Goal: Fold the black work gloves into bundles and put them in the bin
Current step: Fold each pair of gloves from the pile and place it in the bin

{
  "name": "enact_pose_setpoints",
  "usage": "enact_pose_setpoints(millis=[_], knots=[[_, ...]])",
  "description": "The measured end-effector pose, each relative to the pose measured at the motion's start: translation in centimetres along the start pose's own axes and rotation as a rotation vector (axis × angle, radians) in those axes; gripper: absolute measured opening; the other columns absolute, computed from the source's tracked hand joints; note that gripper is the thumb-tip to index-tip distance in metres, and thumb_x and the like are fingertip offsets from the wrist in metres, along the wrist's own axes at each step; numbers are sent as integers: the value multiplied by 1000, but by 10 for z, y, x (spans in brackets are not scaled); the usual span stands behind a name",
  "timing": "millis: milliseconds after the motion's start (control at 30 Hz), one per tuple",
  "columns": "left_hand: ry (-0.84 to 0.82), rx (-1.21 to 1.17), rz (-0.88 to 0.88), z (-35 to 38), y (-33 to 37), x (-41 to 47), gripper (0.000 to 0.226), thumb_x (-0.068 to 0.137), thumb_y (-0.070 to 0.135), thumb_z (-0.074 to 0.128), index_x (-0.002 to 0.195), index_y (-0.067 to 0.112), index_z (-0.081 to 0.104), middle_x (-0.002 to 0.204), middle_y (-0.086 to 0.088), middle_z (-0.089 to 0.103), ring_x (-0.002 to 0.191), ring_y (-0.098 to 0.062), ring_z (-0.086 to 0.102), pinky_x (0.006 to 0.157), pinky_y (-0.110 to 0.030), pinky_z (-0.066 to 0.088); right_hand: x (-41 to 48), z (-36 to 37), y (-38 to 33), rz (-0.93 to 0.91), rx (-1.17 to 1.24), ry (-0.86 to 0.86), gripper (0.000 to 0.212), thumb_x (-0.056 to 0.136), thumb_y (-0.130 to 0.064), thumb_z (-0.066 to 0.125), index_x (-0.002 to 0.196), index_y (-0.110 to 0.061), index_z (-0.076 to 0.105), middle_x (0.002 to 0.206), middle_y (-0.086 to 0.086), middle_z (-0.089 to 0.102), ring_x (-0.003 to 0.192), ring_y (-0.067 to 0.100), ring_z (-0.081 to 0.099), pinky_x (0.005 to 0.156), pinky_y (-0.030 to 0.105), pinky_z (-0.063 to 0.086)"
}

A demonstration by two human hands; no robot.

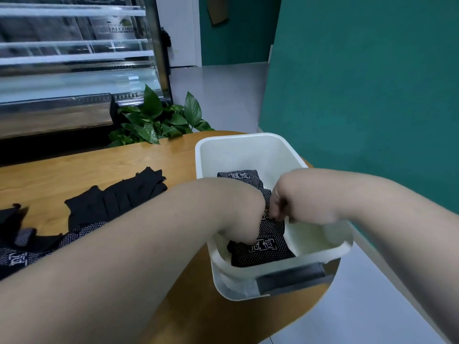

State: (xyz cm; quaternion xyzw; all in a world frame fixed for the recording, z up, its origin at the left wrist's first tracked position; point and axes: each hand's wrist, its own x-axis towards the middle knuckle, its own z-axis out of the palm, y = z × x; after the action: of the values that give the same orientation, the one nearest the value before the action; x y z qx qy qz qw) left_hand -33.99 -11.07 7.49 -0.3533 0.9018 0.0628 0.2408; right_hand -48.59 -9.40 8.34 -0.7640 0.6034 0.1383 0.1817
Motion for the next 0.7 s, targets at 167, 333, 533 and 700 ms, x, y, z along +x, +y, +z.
enact_pose_setpoints(millis=[167,333,533,700], knots=[[232,-108,-108,-18,-18,-35,31,96,46,52,99,24,74,95,4,68,92,-17,59,76,-28,47,-12,-13,0,21,194,168,15,90,-21,68,98,-30,78,87,-13,75,87,5,68,89,29,54],[544,-366,-254,-6,-32,-67,24,94,45,56,94,29,74,87,11,69,80,-7,57,61,-20,40,-26,-23,-12,33,337,361,17,90,-30,63,91,-20,77,85,4,74,77,18,67,78,36,57],[517,-496,-391,22,-29,-114,17,94,43,59,91,30,70,67,15,60,41,13,48,33,-9,26,-40,-20,-46,-16,465,454,16,90,-34,65,84,-25,77,80,-7,75,79,14,69,78,33,57],[534,-530,-487,63,-34,-160,18,90,51,61,89,36,70,83,19,68,80,2,61,71,-25,52,-51,2,-102,-120,570,475,19,92,-31,60,84,-19,73,63,-4,65,51,8,47,58,32,47]])
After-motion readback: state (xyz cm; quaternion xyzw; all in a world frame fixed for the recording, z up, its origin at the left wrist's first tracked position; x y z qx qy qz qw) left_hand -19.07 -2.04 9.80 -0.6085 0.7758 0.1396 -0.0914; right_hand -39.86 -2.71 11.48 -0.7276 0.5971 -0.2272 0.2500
